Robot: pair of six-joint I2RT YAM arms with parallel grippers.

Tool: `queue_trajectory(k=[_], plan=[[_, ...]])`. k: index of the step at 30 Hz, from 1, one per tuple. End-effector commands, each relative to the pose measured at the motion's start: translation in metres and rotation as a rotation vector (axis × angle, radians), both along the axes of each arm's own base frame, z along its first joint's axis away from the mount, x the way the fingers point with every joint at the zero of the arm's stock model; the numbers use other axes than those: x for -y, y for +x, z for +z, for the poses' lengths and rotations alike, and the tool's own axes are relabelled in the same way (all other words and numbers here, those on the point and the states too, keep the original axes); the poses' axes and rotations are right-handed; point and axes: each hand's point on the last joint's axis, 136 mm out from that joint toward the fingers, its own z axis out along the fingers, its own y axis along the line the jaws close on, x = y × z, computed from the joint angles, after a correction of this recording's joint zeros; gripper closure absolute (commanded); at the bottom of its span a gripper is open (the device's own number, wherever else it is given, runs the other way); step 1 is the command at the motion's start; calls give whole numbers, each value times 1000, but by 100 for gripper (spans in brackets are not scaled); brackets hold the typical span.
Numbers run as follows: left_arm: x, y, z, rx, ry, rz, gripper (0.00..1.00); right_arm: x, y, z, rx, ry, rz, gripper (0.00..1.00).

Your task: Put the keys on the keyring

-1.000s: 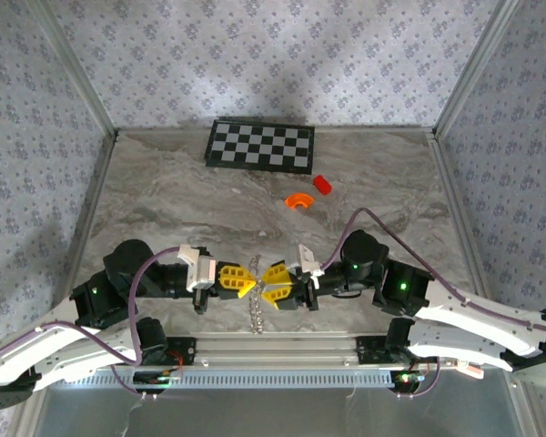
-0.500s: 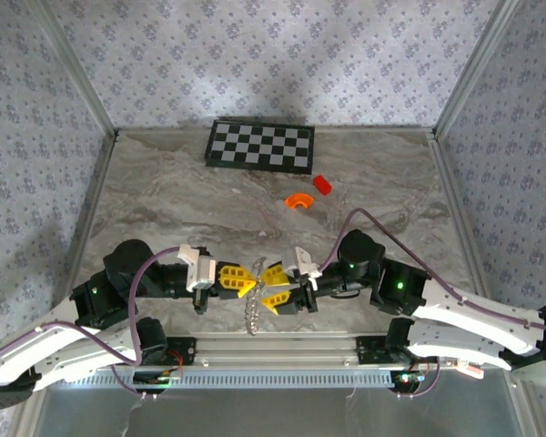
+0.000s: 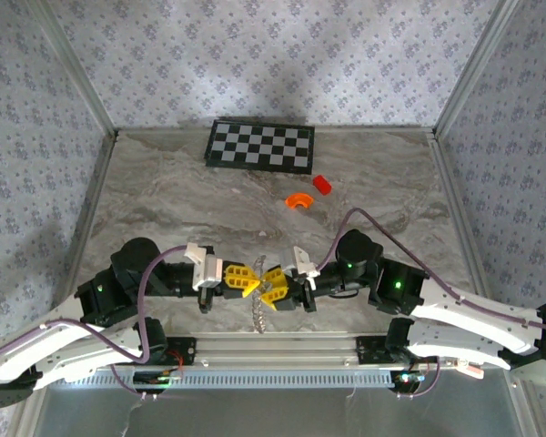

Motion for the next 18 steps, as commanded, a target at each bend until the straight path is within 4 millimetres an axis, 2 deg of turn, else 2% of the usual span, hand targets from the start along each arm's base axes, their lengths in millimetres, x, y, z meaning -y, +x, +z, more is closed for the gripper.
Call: queue_trajectory(k=[1,8,15,18], plan=[[-6,-5,32,50,-104,-13,100,5,-1,3,1,25,-6,77],[-7,-6,36,51,-120,-17,100,8,2,-2,-9,29,-28,78],[-6,-5,33,47,-114,-13,100,13,5,-1,-6,45,-50,90],[-7,-5,33,48,-117,-9,100,14,6,-2,-7,46,-56,99]])
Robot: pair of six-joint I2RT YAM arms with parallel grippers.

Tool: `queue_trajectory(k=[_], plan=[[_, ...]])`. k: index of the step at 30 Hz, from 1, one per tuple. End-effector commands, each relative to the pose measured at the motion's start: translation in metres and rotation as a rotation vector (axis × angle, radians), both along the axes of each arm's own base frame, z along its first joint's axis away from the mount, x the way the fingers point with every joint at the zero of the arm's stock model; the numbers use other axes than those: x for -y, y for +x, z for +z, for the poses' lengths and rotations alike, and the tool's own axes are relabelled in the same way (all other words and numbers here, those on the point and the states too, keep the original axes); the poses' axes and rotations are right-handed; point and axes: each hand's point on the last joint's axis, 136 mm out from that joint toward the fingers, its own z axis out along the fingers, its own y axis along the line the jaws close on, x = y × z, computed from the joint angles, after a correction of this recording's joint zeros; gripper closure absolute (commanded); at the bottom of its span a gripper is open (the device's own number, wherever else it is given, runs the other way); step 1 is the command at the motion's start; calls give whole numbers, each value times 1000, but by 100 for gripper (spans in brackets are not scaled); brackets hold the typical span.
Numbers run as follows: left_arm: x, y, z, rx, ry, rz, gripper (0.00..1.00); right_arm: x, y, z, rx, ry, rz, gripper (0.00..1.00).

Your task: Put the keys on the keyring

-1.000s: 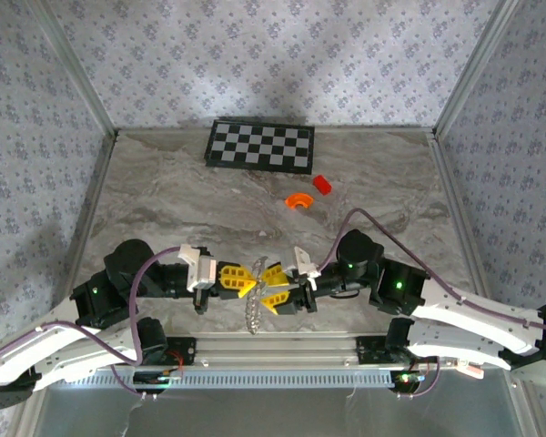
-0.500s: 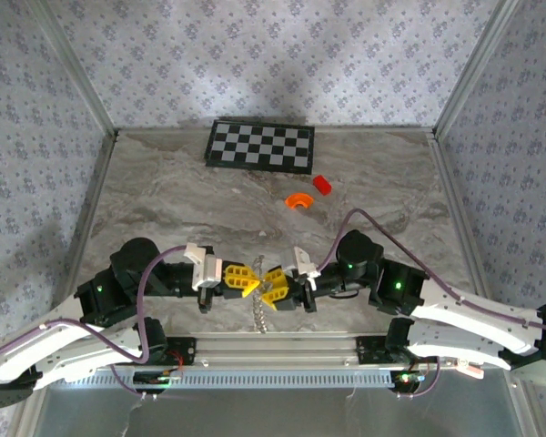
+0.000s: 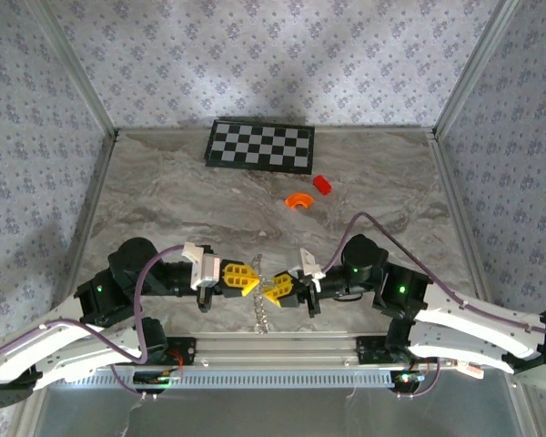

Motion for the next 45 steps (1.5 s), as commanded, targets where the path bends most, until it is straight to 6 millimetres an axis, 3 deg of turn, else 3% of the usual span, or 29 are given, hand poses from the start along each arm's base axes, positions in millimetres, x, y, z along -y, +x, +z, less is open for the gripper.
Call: queue_trajectory(k=[1,18,38,45], plan=[[-7,-5,26,34,-88,-9,100,3,4,8,11,37,-28,100],[-8,5,12,31,-58,50,100,13,10,18,42,33,-80,100],[1,22,-9,29,37,120,100,14,19,15,78,-120,-179,100],[2,24,-12,29,43,131,100,23,26,19,109,-146,-252,100]])
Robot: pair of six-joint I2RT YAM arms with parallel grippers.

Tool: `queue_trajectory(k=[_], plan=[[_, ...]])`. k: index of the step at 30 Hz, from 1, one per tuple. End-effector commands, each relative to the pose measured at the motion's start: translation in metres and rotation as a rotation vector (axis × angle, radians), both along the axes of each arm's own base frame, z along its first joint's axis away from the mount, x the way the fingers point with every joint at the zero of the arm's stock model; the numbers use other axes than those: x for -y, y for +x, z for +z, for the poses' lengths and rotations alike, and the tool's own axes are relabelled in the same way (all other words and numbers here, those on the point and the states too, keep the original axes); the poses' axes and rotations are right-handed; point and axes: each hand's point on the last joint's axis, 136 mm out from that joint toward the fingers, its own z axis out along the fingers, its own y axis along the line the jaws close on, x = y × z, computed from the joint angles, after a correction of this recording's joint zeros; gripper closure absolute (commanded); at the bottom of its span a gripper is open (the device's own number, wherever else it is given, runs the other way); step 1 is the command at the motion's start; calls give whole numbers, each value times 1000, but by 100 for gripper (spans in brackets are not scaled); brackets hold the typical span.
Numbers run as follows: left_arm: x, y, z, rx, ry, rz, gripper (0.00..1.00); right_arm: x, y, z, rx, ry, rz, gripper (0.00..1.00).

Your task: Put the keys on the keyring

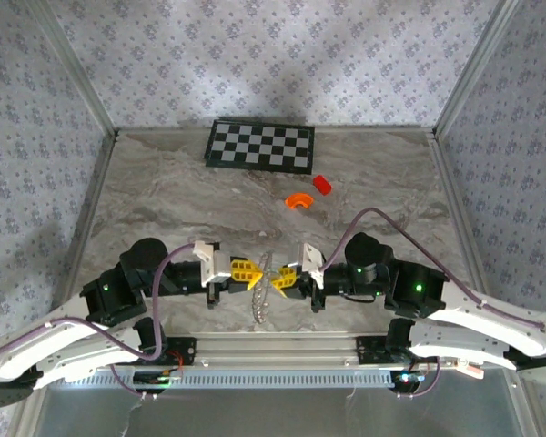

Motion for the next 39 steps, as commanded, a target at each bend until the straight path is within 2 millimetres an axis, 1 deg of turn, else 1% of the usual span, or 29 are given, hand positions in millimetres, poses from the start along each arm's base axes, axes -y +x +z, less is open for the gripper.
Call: queue_trajectory(k=[1,5,12,25,31,34,37,38,39], plan=[[-3,2,14,39,-37,17,100,12,5,16,48,4,-54,100],[0,5,10,36,-19,27,100,18,5,16,72,-31,-73,100],[6,10,2,33,15,37,100,19,9,13,97,-79,-98,100],[6,16,-3,24,29,69,100,24,14,21,114,-75,-130,100],[11,20,-9,11,29,82,100,27,18,15,111,-109,-153,100],[13,23,-11,7,44,93,100,30,15,10,92,-129,-147,100],[13,25,-17,-5,54,102,100,33,14,5,75,-159,-142,100],[13,26,-20,-8,57,111,100,35,15,5,64,-163,-155,100],[13,28,-23,-14,60,119,100,37,17,0,58,-188,-171,100]])
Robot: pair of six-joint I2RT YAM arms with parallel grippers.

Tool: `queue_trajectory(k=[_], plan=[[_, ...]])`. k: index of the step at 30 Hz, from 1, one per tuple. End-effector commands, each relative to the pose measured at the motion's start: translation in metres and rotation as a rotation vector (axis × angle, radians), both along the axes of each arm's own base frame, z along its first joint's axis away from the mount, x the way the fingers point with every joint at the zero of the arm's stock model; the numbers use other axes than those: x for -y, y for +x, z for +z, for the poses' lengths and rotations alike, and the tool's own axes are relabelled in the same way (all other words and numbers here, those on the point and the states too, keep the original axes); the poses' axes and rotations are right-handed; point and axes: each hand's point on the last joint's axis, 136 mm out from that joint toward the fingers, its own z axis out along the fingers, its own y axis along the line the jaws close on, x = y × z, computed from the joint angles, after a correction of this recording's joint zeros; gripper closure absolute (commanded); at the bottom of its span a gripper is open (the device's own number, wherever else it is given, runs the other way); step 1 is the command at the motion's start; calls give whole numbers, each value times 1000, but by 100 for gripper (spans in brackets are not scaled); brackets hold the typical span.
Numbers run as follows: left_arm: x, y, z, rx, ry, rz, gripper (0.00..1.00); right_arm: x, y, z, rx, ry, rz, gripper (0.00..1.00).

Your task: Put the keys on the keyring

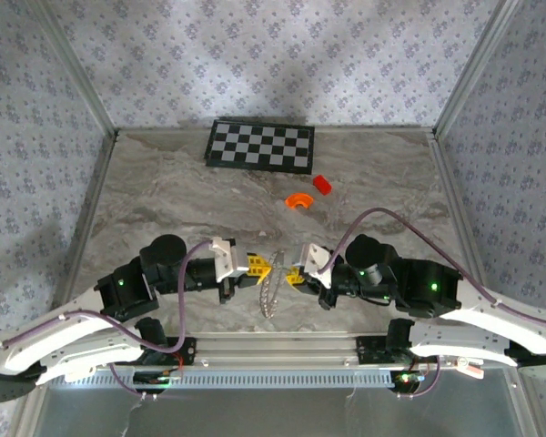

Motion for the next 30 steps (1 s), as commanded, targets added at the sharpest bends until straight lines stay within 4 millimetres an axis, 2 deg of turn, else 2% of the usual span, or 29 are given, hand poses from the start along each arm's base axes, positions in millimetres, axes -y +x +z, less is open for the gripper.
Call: queue_trajectory(k=[1,12,20,30], plan=[[-2,8,0,-6,-18,49,100,10,4,14,-3,1,-45,100],[-6,17,-15,-31,-21,114,100,8,10,4,-32,-61,-79,100],[-5,28,-34,-67,11,175,95,10,19,-3,-61,-90,-113,100],[-11,42,-48,-84,32,262,81,16,43,-12,-117,-120,-216,100]])
